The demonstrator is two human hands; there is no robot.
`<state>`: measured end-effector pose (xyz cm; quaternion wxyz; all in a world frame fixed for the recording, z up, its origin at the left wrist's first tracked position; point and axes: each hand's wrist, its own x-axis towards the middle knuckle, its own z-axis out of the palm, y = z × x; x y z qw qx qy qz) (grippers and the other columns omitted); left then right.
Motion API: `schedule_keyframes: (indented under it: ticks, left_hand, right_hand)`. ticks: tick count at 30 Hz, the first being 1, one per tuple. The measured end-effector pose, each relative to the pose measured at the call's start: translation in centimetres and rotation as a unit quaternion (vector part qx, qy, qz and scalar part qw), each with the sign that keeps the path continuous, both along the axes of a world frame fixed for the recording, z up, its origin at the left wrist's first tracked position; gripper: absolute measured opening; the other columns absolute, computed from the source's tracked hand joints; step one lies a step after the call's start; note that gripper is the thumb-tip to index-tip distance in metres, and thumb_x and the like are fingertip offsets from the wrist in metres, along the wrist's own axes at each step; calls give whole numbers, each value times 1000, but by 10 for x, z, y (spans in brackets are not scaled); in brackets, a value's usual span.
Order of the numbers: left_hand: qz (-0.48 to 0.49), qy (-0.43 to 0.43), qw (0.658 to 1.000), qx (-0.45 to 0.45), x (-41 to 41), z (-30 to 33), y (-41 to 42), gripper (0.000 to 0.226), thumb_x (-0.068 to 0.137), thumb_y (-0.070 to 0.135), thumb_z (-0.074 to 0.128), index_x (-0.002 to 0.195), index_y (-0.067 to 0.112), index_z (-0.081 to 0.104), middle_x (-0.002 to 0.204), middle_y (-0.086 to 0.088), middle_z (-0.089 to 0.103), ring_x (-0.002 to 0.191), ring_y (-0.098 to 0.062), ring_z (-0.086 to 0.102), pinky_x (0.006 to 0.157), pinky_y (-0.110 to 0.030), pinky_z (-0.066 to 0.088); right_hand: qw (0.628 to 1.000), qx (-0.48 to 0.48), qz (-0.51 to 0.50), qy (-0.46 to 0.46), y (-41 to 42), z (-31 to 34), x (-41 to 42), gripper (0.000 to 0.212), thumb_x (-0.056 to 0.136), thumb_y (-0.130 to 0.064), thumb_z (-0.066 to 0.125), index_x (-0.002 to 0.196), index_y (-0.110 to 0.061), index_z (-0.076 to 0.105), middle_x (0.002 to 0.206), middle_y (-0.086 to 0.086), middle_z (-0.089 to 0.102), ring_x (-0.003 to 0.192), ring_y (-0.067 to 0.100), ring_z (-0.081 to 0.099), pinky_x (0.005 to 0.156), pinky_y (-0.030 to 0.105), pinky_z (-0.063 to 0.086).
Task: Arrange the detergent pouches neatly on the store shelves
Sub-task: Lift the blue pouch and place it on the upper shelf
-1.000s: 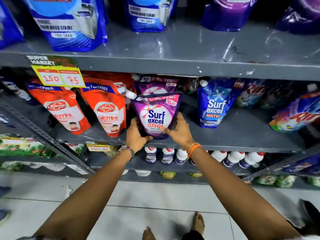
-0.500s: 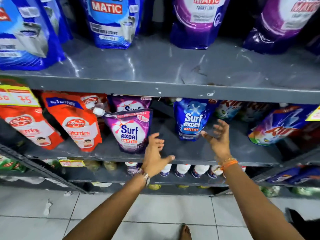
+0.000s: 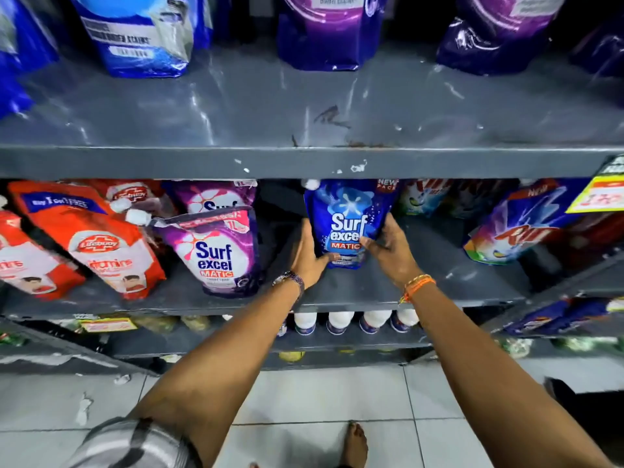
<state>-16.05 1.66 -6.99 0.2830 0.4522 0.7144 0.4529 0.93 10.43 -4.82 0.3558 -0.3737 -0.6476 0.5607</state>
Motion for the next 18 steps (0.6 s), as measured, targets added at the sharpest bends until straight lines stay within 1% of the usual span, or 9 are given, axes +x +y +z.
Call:
schedule_keyframes:
  ticks: [2,5,7,8,11,13,14,16,18]
  left_hand:
    - [4,9,1000,-2,5,3,-13,93,71,9,85,145,6,29,132,-8,60,117,-24,61,100,-46,52]
    - [-7,4,1000,13,10,8,-39,92,72,8,85,145,11,29,124,7,55,112,-13,57,98,-38,53]
    - [-17,10,1000,23,12,12,-62,93,70,13,85,143,22,29,124,10,56,113,-14,59,97,-43,54]
    - [-18,11,999,25,11,14,-74,92,68,18,86,140,27,29,125,8,59,113,-17,62,95,-46,55]
    - [-27,10,999,27,10,21,-104,91,63,38,87,135,33,32,128,2,67,113,-22,68,89,-48,58]
    - [-40,8,998,46,6,35,-138,92,63,47,85,137,42,31,129,4,67,114,-20,68,90,-49,59]
    - [-46,-4,998,51,8,41,-147,92,64,47,84,137,49,29,130,9,66,116,-17,68,92,-49,58]
    - [-52,-30,996,73,11,59,-169,93,67,41,84,137,58,26,127,28,62,119,-7,65,95,-47,58]
    - [-64,-31,991,110,11,91,-195,93,72,33,84,142,52,25,126,43,56,119,7,61,98,-43,57]
  right_hand:
    - [1000,-5,-12,7,-10,0,1,60,88,14,61,143,1,39,137,15,58,114,9,66,91,26,58]
    - [999,-22,-23,4,-35,3,6,62,87,16,61,143,-1,39,131,9,62,114,7,68,91,29,59]
    - [999,-20,-33,7,-60,7,12,62,88,12,63,144,-2,40,135,10,62,119,12,65,97,39,58]
    - [999,-12,-36,4,-74,10,14,61,89,9,64,144,-3,41,137,12,61,120,13,65,98,40,58]
    - [998,9,-56,13,-114,24,20,56,92,3,64,143,-5,43,136,10,62,120,13,66,94,33,59]
    - [997,28,-64,42,-153,41,22,53,92,2,64,140,-7,46,133,6,65,120,17,66,92,35,60]
    - [997,27,-64,44,-160,48,25,51,92,1,64,139,-9,47,131,4,67,120,19,67,91,36,61]
    - [997,31,-52,48,-181,70,27,46,93,-2,64,135,-14,51,127,-1,69,118,19,68,89,36,62]
    - [995,60,-51,60,-205,102,25,43,93,-3,63,133,-18,53,126,-4,70,117,15,68,88,33,61]
